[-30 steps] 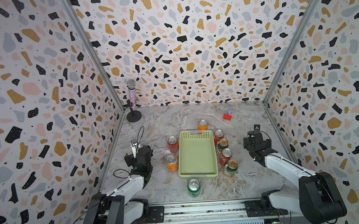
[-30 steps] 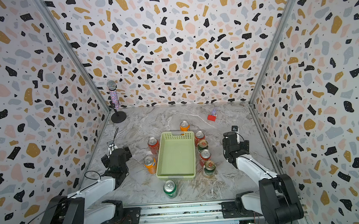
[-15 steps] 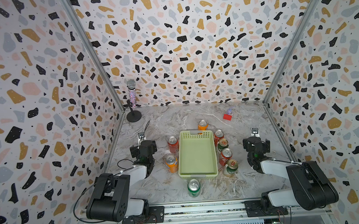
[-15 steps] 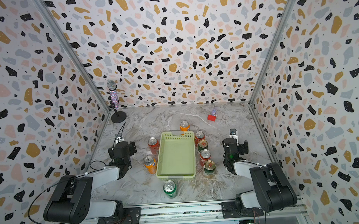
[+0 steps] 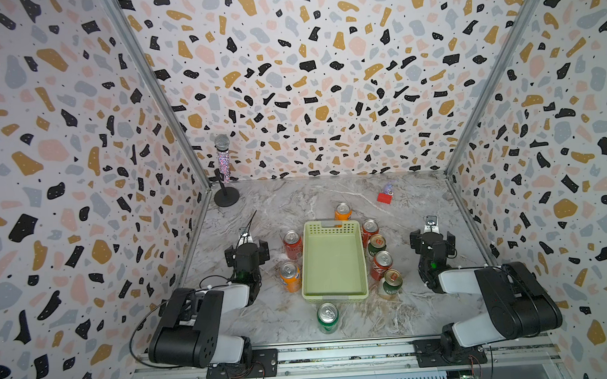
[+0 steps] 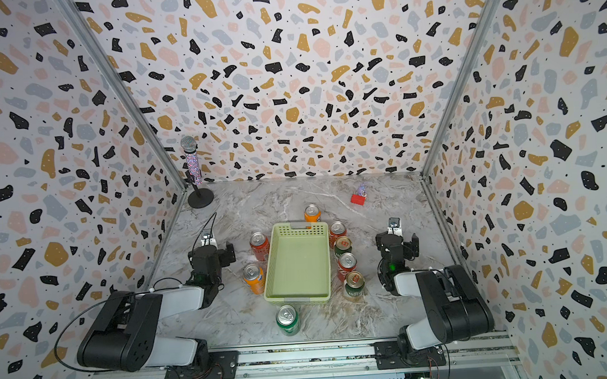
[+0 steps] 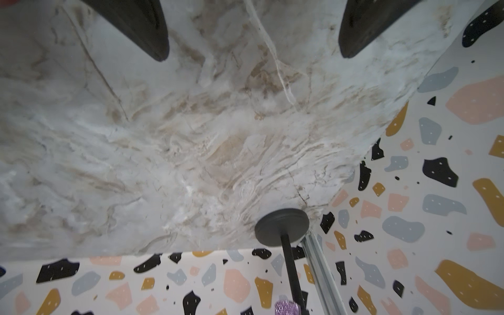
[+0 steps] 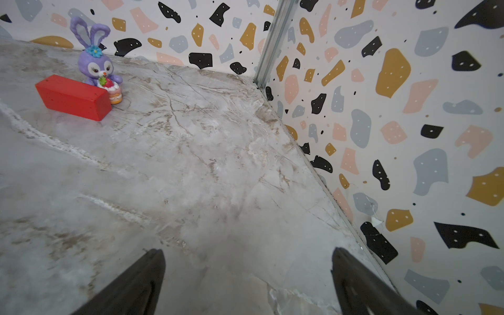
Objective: Take out the drinks from the basket
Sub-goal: Reset both arms
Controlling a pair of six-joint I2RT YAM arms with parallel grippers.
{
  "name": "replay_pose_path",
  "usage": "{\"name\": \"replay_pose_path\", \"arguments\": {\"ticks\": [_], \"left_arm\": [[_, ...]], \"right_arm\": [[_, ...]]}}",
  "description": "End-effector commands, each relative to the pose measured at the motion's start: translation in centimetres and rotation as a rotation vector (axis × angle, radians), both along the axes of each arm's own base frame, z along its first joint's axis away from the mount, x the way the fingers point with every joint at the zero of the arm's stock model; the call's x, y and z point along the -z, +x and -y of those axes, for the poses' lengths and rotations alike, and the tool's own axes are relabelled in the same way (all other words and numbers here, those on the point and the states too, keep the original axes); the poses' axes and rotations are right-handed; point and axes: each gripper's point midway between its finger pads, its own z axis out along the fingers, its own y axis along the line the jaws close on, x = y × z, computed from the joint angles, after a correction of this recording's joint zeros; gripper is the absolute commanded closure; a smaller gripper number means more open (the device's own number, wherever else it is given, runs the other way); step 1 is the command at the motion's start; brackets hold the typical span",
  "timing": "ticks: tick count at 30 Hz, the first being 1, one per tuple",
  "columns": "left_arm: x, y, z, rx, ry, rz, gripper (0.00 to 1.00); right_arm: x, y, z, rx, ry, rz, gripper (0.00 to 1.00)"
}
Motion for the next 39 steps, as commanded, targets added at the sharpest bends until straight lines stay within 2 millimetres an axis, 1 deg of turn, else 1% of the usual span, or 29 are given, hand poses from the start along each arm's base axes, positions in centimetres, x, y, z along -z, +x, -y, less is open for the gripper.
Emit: {"name": "replay_pose_path", "arguments": {"ticks": [1,3,7,10,14,16,19,20,21,23,24,25,26,28,30,31,33,39], "left_arm": [[-1.9,0.8,0.4,0.019,-0.005,0.083,0.0],[-1.9,0.8,0.4,0.02,-0.005,0.085,0.0],[-1.9,0.8,0.4,0.02,-0.005,0.08,0.0],[-1.9,0.8,0.4,0.019,-0.005,0.081,0.0],[-1.9,0.7,0.4,0.02,-0.005,0.08,0.0],[-1.9,0.7,0.4,0.02,-0.005,0.081,0.0],[-2.0,0.7,0.4,0.02,-0.005,0.082,0.0],[-1.9,0.7,0.4,0.021,-0.005,0.082,0.0],[-1.9,0.7,0.4,0.02,-0.005,0.082,0.0],[-1.9,0.7,0.4,0.019,-0.004,0.082,0.0],[-1.9,0.7,0.4,0.02,-0.005,0.083,0.0],[-1.9,0.7,0.4,0.02,-0.005,0.083,0.0],[-1.9,0.7,0.4,0.021,-0.005,0.083,0.0],[-1.9,0.8,0.5,0.024,-0.004,0.082,0.0],[-1.9,0.8,0.4,0.022,-0.005,0.082,0.0],[-1.9,0.7,0.4,0.022,-0.006,0.083,0.0],[-2.0,0.8,0.4,0.021,-0.005,0.083,0.0],[-1.9,0.8,0.4,0.022,-0.005,0.082,0.0]], "right_arm": [[-1.1,0.0,0.3,-0.004,0.05,0.062,0.0],[-1.1,-0.1,0.4,-0.012,0.071,0.071,0.0],[-1.0,-0.9,1.5,0.001,0.13,0.105,0.01],[-0.9,-0.9,1.8,0.006,0.149,0.106,0.01],[-0.7,-0.4,1.5,-0.015,0.15,0.081,0.01],[-0.5,0.2,0.9,-0.055,0.149,0.061,0.01],[0.4,1.2,-0.7,-0.15,0.149,0.018,0.0],[1.1,1.4,-0.9,-0.161,0.152,0.003,0.0],[1.2,2.1,-1.0,-0.169,0.132,0.021,0.0],[1.6,1.6,-1.1,-0.163,0.152,-0.028,0.0],[1.1,1.9,-1.1,-0.17,0.136,0.018,0.0],[1.2,1.9,-1.0,-0.172,0.131,0.02,0.0],[1.7,1.6,-1.0,-0.163,0.149,-0.025,0.0],[1.3,1.9,-1.0,-0.171,0.131,0.018,0.0],[1.5,1.6,-1.0,-0.162,0.146,-0.018,0.0],[1.3,1.8,-1.0,-0.169,0.136,0.011,0.0],[1.4,1.7,-1.0,-0.164,0.143,-0.008,0.0],[1.3,1.8,-1.0,-0.171,0.136,0.01,0.0]]}}
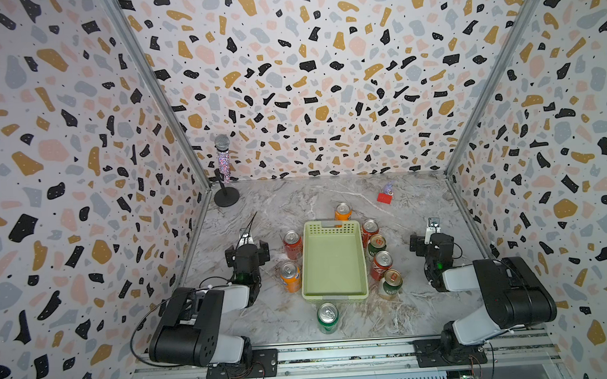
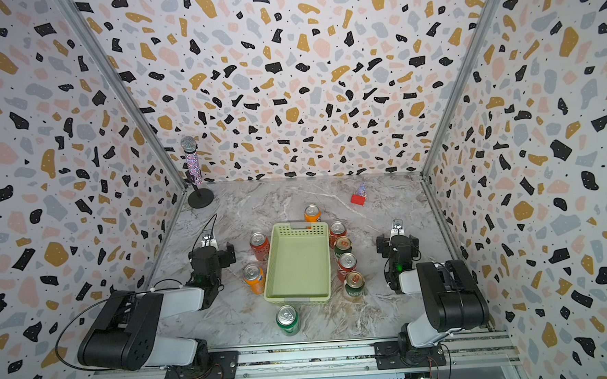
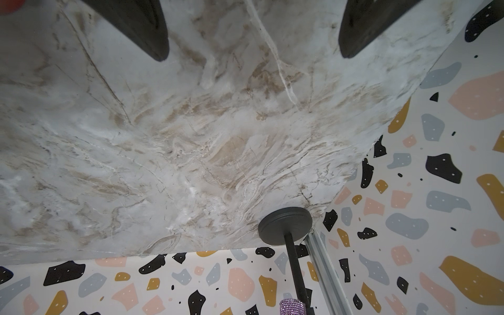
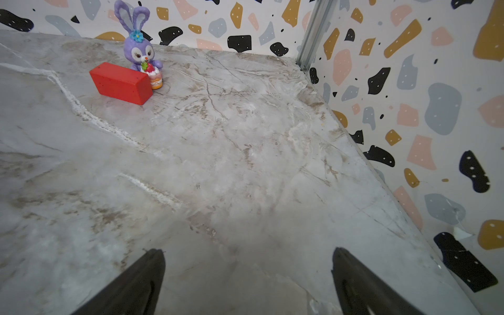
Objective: Take out the drinks from the basket
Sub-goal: Reset both arms
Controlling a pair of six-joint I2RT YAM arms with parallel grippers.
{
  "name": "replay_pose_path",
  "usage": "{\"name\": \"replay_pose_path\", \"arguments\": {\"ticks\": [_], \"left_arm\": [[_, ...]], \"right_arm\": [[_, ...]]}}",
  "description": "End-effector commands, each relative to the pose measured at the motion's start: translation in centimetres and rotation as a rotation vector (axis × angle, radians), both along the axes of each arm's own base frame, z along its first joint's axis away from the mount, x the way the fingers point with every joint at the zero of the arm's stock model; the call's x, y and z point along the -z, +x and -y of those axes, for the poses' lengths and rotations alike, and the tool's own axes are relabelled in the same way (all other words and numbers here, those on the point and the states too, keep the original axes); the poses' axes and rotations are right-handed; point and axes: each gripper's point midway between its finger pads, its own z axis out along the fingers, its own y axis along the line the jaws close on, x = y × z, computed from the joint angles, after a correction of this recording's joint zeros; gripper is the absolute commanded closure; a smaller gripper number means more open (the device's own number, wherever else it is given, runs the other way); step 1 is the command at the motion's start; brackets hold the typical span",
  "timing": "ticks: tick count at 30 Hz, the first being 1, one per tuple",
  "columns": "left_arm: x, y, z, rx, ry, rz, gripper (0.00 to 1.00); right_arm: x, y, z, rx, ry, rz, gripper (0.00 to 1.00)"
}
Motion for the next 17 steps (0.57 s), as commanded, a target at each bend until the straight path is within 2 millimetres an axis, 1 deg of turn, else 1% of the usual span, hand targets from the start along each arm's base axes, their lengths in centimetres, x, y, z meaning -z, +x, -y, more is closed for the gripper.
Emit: {"name": "replay_pose_path", "arguments": {"ticks": [1,17], "left_arm": [[-1.22,0.44,0.29,0.014,-0.002,0.048,0.0],[-1.17,0.52,0.31,0.016,0.0,0.047,0.0]], "right_arm": [[-1.18,0.6,-0.16,-0.008,-0.003,0.037,0.0],[-1.24,0.64,-0.17,-0.008,-0.001,0.038,0.0]]}}
